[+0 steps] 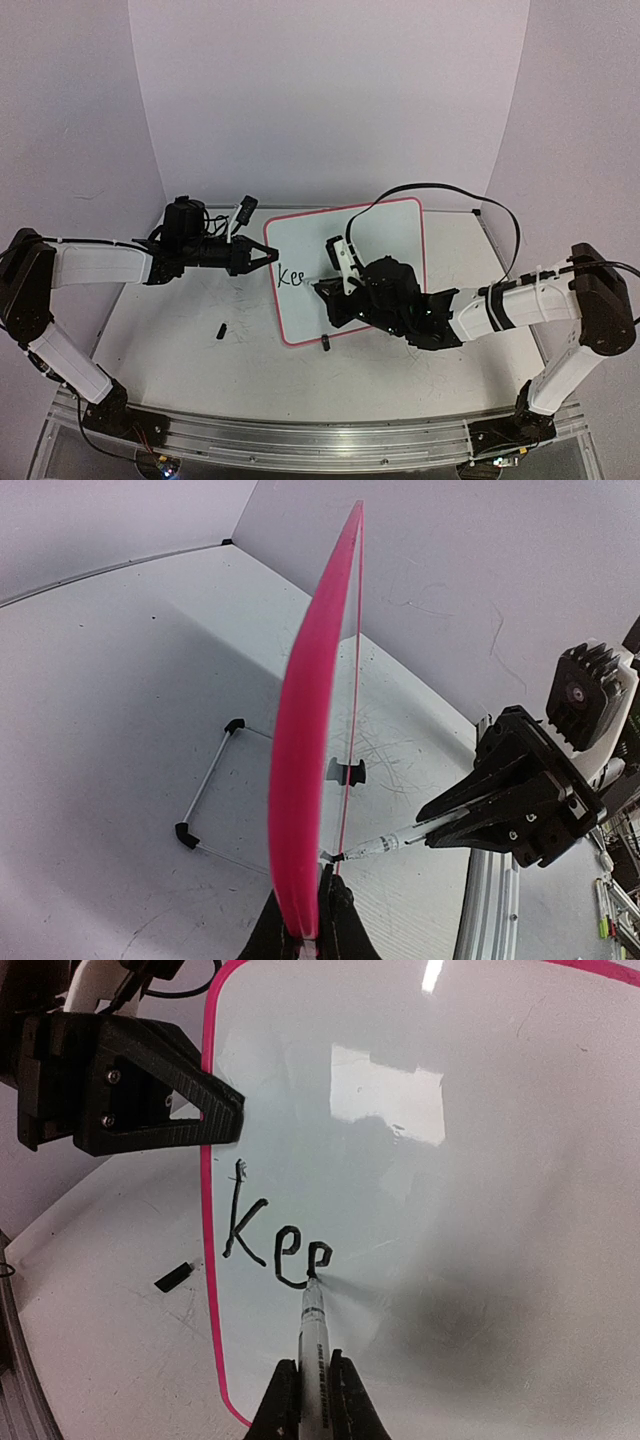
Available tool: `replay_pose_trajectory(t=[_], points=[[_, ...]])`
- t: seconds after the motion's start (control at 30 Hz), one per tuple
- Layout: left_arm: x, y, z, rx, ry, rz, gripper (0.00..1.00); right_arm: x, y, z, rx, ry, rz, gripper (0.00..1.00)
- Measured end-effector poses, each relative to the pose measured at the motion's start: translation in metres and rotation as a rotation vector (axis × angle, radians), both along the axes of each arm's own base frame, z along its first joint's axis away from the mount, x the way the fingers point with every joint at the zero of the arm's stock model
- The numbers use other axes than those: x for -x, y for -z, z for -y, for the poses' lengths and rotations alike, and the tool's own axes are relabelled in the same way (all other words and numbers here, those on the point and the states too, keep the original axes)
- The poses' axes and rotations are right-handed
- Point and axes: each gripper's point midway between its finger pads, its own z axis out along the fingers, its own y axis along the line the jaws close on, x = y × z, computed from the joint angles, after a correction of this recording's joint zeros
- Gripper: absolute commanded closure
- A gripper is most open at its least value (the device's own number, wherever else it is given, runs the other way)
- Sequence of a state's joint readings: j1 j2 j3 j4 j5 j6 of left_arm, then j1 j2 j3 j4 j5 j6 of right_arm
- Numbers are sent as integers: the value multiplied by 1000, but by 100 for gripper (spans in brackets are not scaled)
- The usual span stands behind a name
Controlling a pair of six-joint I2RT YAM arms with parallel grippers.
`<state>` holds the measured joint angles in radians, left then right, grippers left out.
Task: Write a sentence on the whiteboard
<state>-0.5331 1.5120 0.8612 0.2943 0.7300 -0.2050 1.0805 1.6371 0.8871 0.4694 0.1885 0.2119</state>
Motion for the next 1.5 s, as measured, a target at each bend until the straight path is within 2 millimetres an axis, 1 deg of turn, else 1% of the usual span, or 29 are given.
replay_pose_trajectory(t=[0.83, 1.07, 1.2, 1.27, 1.5], points=[[0, 0, 0, 0, 0, 0, 100, 1, 3, 4, 19, 7, -5, 100], [0, 0, 0, 1, 3, 3, 100, -1, -5, 13, 14, 33, 28, 100], [1, 0, 0, 1, 6, 5, 100, 5, -15, 20, -16, -1, 55, 100], [1, 0, 0, 0, 6, 5, 100, 4, -21, 19, -30, -7, 71, 100], [1, 0, 0, 0, 6, 6, 100, 3, -23, 15, -26, -23, 81, 100]])
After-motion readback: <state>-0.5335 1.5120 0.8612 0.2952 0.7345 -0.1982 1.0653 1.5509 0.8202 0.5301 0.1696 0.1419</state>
